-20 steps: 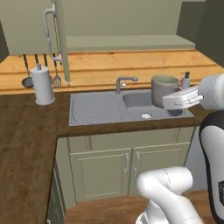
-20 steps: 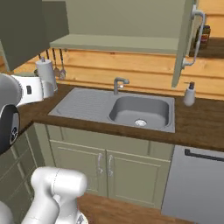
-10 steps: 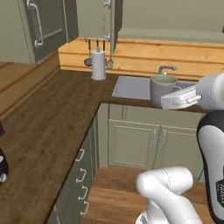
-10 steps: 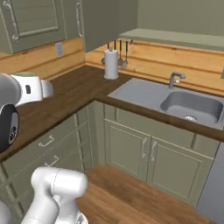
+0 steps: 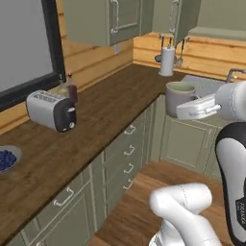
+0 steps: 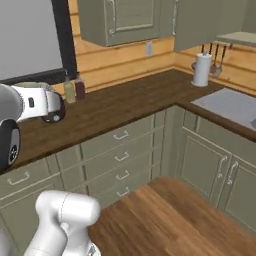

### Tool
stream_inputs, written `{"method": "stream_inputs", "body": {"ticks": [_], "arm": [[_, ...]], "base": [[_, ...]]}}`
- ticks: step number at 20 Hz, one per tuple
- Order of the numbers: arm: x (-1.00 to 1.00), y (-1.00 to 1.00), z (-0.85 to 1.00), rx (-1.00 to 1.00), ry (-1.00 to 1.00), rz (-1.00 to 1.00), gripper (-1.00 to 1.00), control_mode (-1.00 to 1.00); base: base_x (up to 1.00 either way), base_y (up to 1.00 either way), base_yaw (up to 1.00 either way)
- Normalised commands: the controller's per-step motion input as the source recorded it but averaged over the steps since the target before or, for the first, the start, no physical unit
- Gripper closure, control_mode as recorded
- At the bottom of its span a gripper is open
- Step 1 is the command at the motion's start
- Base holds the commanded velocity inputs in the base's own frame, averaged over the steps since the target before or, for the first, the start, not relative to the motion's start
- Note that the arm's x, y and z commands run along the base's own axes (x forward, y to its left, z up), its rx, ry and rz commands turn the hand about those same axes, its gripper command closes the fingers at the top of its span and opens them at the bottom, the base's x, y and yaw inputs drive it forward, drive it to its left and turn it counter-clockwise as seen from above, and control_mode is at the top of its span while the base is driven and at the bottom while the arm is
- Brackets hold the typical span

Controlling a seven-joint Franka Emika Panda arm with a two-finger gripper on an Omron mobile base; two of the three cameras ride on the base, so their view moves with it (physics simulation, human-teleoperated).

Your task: Gather all objects into one cabinet and sort the glasses and bowls to opposite sides.

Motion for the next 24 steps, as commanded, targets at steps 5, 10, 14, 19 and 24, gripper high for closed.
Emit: {"method": "stream_inputs", "body": {"ticks": [5, 10, 14, 19, 24], "arm": [[0.00, 0.00, 0.00, 0.00, 0.00, 0.00, 1.00, 1.00], [0.00, 0.00, 0.00, 0.00, 0.00, 0.00, 1.00, 1.00], [0.00, 0.00, 0.00, 0.00, 0.00, 0.00, 1.00, 1.00], [0.00, 0.00, 0.00, 0.00, 0.00, 0.00, 1.00, 1.00], [0.00, 0.00, 0.00, 0.00, 0.00, 0.00, 1.00, 1.00]], "base": [[-0.74, -0.01, 0.75], [-1.00, -0.22, 0.55], [-1.00, -0.01, 0.22], [-1.00, 0.04, 0.14], [-1.00, 0.41, 0.14]]}}
